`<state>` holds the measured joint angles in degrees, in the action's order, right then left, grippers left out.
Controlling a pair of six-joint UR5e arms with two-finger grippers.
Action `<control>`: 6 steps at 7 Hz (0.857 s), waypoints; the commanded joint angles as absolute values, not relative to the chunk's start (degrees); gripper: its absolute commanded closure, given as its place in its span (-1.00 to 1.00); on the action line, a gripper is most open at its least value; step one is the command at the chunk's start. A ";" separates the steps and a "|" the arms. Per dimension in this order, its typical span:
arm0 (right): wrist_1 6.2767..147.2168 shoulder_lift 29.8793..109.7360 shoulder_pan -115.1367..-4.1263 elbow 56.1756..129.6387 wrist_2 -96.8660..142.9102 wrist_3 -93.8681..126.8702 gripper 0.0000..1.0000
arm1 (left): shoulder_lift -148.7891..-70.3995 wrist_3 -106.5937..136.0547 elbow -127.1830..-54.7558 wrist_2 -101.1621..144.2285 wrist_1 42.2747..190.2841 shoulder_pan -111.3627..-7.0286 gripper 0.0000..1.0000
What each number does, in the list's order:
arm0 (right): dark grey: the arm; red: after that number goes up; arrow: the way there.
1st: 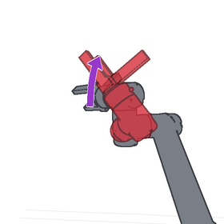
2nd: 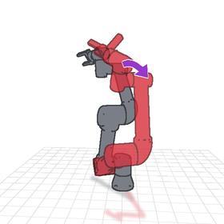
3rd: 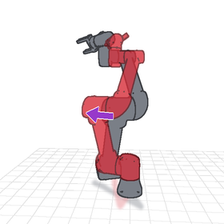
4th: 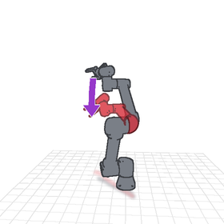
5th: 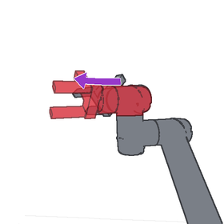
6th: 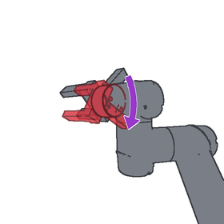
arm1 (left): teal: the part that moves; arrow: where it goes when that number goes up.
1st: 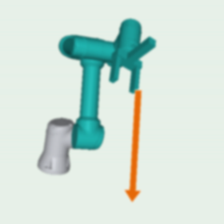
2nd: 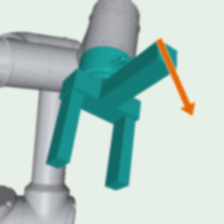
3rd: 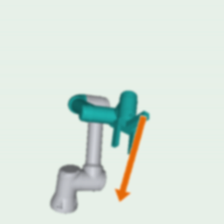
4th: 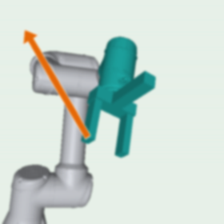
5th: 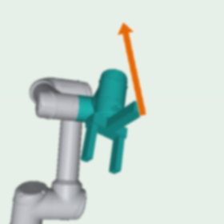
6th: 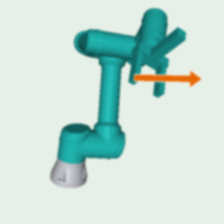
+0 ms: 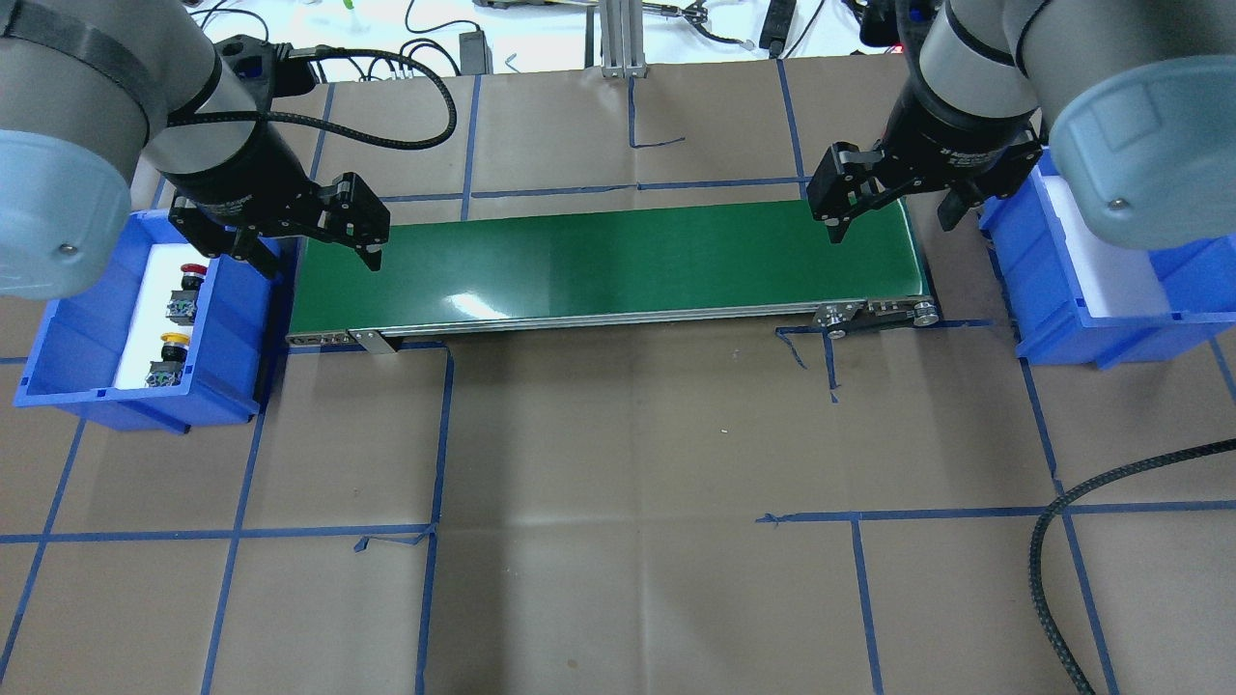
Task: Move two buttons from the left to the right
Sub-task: 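Move the left gripper over the blue bin holding the buttons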
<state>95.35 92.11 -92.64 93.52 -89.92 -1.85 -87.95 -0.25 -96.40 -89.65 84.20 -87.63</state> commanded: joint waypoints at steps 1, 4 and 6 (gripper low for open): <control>95.36 92.11 -92.64 93.52 -90.00 -1.85 -1.00 | -88.15 -0.26 -96.33 -89.56 84.11 -87.63 -1.00; 95.36 92.11 -92.64 93.52 -90.00 -1.85 -1.00 | -87.98 -2.01 -96.33 -89.39 84.11 -86.41 -1.00; 95.27 92.11 -92.64 93.52 -90.00 -1.85 -1.00 | -87.98 -5.51 -96.42 -89.30 84.20 -80.81 -1.00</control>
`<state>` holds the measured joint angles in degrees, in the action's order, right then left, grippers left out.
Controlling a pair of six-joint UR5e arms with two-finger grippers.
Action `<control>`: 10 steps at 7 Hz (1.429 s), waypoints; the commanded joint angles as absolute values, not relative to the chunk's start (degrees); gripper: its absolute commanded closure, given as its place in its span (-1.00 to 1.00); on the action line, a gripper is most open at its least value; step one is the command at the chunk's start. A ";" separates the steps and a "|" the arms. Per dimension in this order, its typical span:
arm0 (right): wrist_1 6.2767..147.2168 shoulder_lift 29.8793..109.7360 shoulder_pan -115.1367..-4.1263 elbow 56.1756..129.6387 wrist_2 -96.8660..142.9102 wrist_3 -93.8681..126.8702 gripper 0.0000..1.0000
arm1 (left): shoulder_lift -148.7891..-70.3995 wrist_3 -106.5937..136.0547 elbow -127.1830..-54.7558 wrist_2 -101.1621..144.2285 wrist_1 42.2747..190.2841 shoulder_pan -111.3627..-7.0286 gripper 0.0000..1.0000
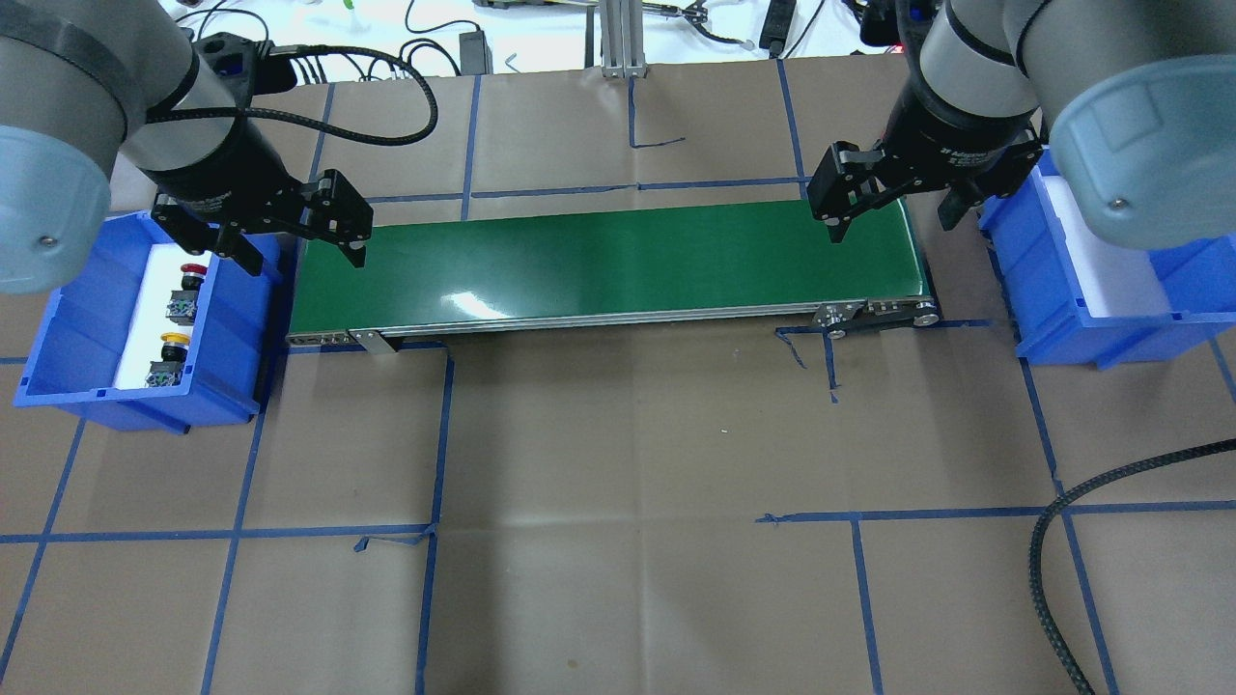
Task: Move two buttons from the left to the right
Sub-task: 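Move the left gripper over the blue bin holding the buttons, then lower the left gripper and grasp the yellow-capped button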
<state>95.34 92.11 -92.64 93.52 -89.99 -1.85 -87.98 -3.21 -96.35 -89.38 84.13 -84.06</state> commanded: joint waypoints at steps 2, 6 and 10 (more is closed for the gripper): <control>95.27 92.11 -92.64 93.52 -90.00 -1.85 -1.00 | -88.50 -13.58 -96.59 -89.38 83.94 -73.34 -1.00; 95.27 92.11 -92.64 93.60 -90.00 -1.85 -1.00 | -91.04 -32.50 -96.69 -89.38 83.58 -56.46 -1.00; 95.27 92.11 -92.64 93.60 -90.00 -1.85 -1.00 | -96.84 -36.12 -98.08 -89.38 73.76 -54.76 -1.00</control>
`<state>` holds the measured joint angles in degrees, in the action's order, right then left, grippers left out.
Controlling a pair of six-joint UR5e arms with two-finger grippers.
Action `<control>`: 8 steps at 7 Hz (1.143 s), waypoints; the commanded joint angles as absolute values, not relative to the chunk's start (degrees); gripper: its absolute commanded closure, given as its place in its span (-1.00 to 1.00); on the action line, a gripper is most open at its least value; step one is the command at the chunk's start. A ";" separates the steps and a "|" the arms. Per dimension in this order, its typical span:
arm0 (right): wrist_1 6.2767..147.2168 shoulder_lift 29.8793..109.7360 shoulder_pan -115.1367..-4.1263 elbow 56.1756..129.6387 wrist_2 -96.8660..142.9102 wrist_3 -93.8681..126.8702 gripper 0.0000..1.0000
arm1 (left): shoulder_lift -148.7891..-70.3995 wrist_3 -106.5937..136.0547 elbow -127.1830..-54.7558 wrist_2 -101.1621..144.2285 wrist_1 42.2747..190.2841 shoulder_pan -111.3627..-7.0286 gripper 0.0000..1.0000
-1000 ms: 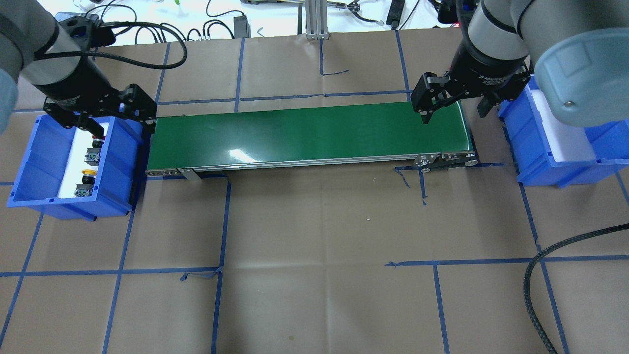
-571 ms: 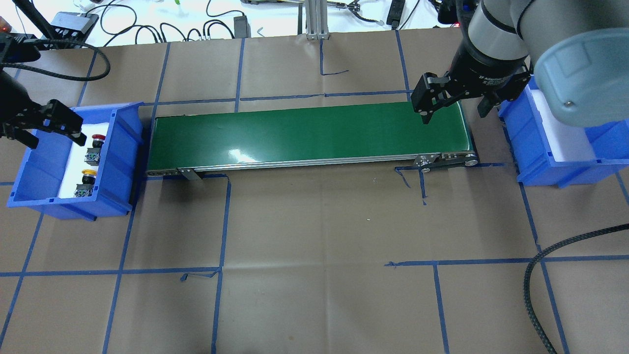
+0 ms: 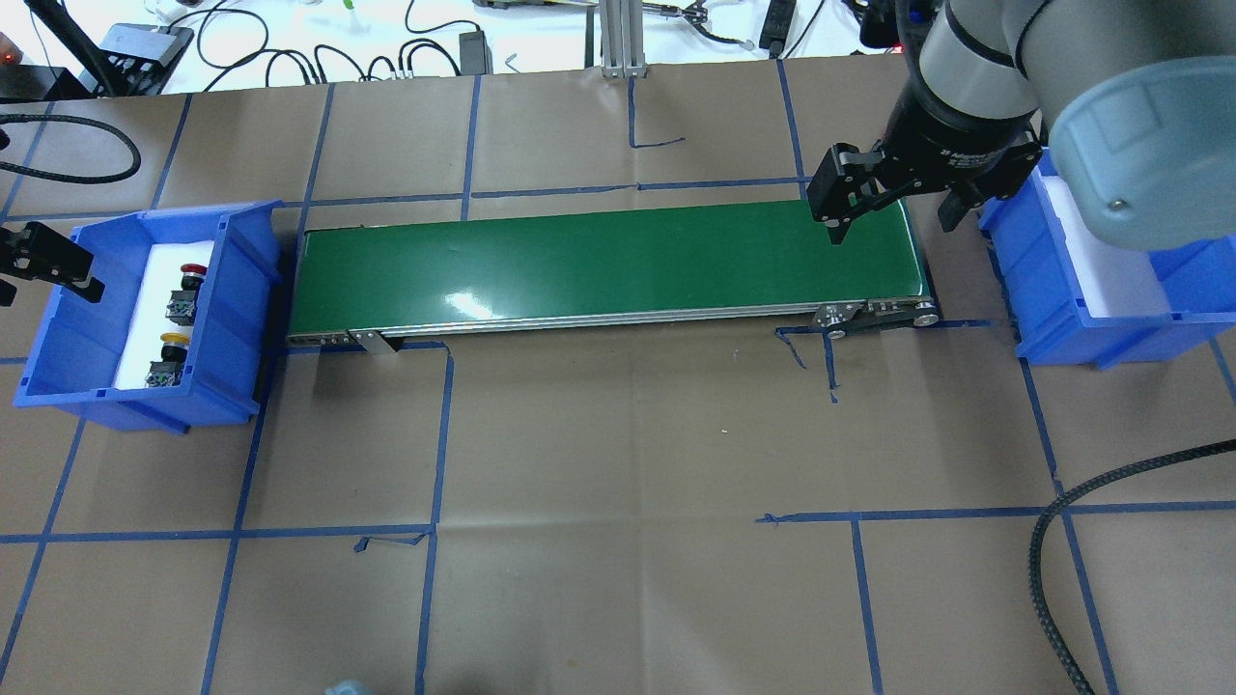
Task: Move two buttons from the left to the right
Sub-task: 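Lower the left gripper and grasp the yellow-capped button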
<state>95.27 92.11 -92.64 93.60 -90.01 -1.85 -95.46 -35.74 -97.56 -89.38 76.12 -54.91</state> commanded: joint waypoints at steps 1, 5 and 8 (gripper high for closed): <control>95.27 92.11 -92.64 93.60 -90.00 -1.85 -1.00 | -99.03 -36.65 -98.09 -89.38 71.48 -54.76 -1.00; 95.27 92.11 -92.64 93.60 -90.00 -1.85 -1.00 | -106.51 -36.39 -103.77 -89.21 56.65 -54.84 -1.00; 95.27 92.02 -92.64 93.60 -89.91 -1.85 -1.00 | -109.42 -36.21 -110.81 -89.30 46.80 -54.93 -1.00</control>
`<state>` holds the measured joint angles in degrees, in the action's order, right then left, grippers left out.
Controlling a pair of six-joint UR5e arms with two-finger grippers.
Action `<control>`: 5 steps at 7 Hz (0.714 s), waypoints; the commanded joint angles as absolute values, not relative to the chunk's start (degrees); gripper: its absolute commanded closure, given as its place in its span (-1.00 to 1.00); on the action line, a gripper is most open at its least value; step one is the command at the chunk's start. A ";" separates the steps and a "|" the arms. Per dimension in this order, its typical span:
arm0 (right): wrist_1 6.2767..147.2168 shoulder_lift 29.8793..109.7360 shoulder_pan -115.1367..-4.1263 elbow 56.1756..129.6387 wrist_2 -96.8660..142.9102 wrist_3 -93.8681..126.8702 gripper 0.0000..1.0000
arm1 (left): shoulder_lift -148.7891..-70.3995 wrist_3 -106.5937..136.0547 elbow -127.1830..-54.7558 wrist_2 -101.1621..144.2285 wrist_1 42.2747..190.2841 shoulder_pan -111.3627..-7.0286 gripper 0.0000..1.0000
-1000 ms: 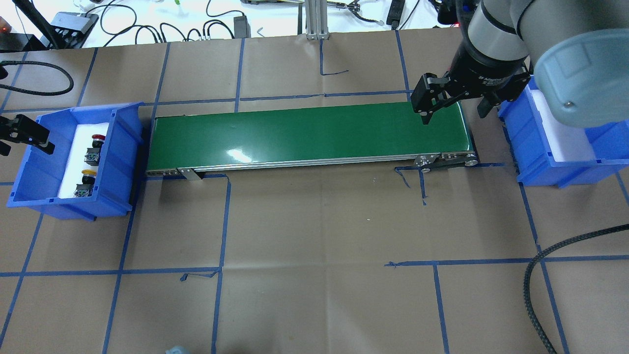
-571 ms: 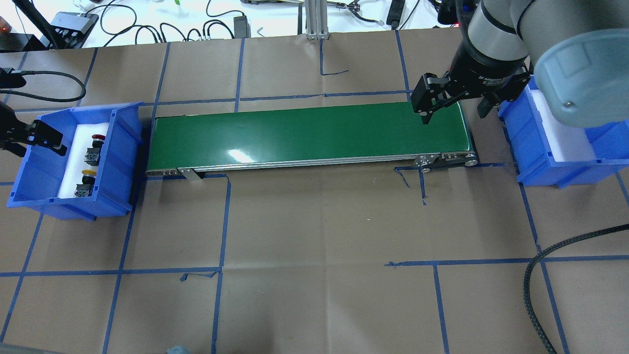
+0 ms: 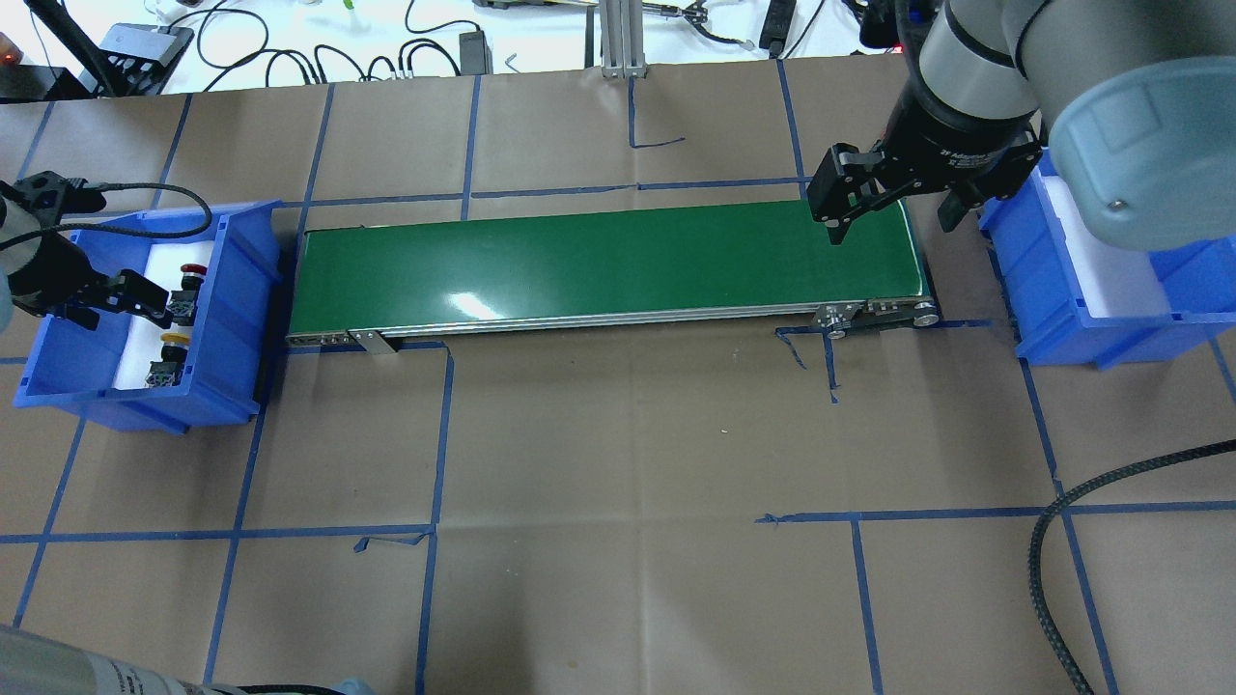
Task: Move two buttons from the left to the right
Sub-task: 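Lower the left gripper and grasp the yellow-capped button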
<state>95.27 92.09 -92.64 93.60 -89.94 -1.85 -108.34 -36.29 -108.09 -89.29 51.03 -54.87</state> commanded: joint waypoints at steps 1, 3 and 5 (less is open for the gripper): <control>95.27 92.02 -92.64 93.69 -89.91 -1.85 -1.00 | -109.42 -36.30 -111.53 -89.38 46.24 -54.93 -1.00; 95.27 92.02 -92.64 93.69 -89.91 -1.85 -1.00 | -109.07 -36.65 -112.49 -89.56 46.67 -54.76 -1.00; 95.27 92.02 -92.64 93.60 -89.91 -1.85 -1.00 | -108.98 -36.65 -114.08 -89.74 46.50 -54.58 -0.99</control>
<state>95.27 92.02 -92.64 93.64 -89.91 -1.85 -109.03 -36.62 -113.28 -89.67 46.59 -54.72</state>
